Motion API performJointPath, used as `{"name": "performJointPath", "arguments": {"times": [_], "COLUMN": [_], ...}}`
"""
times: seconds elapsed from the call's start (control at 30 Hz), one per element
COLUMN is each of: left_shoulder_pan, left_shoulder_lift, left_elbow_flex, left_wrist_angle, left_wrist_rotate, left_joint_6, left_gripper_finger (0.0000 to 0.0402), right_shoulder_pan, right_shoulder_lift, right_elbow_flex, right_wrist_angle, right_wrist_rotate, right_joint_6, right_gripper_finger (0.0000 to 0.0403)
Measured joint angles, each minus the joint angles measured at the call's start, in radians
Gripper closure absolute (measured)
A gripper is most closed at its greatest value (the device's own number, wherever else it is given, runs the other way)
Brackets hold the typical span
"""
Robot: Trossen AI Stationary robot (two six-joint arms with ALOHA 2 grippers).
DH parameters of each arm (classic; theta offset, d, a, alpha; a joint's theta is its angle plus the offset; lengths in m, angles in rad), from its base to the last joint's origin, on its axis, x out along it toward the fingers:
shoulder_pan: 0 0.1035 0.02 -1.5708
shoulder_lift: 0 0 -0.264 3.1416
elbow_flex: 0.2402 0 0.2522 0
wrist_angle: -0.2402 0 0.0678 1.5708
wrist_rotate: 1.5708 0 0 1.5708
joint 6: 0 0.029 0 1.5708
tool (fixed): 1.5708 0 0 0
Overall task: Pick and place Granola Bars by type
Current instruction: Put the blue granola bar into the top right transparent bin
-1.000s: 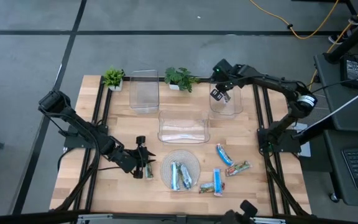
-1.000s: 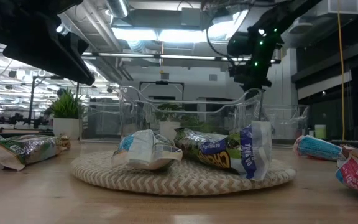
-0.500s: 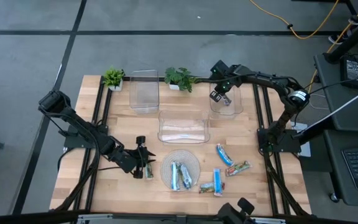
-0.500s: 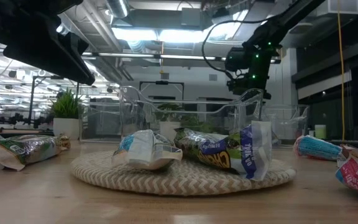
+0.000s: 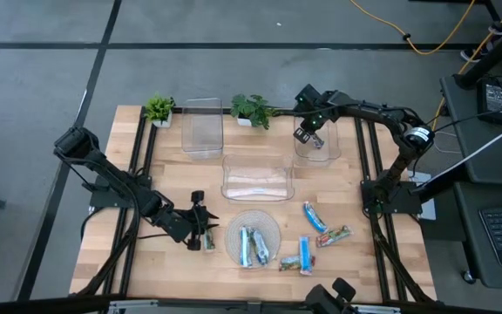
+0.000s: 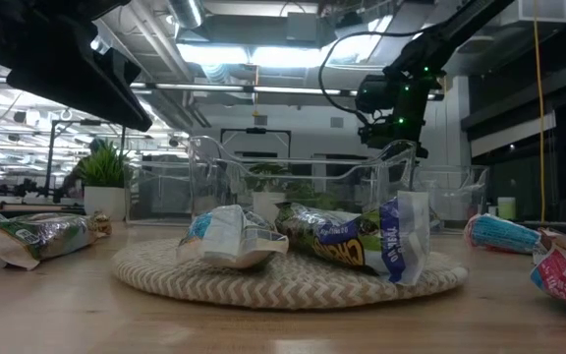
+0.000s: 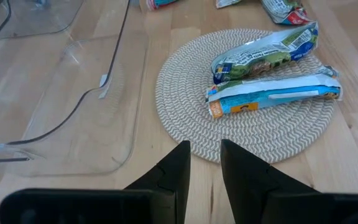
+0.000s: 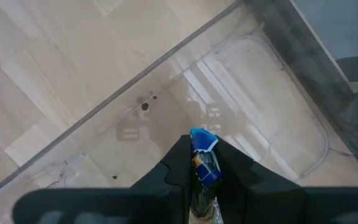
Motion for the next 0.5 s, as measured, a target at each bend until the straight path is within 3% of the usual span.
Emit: {"name": "performJointPath", "arguments": {"times": [0.17, 0.5], "left_shoulder_pan": [0.0, 0.0], "left_shoulder_lift": [0.0, 0.0], "left_elbow_flex": [0.0, 0.0], "left_wrist_angle": [0.0, 0.0], "left_wrist_rotate": [0.0, 0.0], "left_joint_6": [0.0, 0.0], "left_gripper_finger": [0.0318, 0.0318], "right_shoulder_pan": [0.0, 0.0], "right_shoulder_lift": [0.0, 0.0], "right_elbow_flex": [0.0, 0.0], "right_wrist_angle": [0.0, -0.003], "right_wrist_rotate": [0.001, 0.002], "right_joint_6": [-0.019, -0.02], "right_gripper_finger": [0.0337, 0.0252]}}
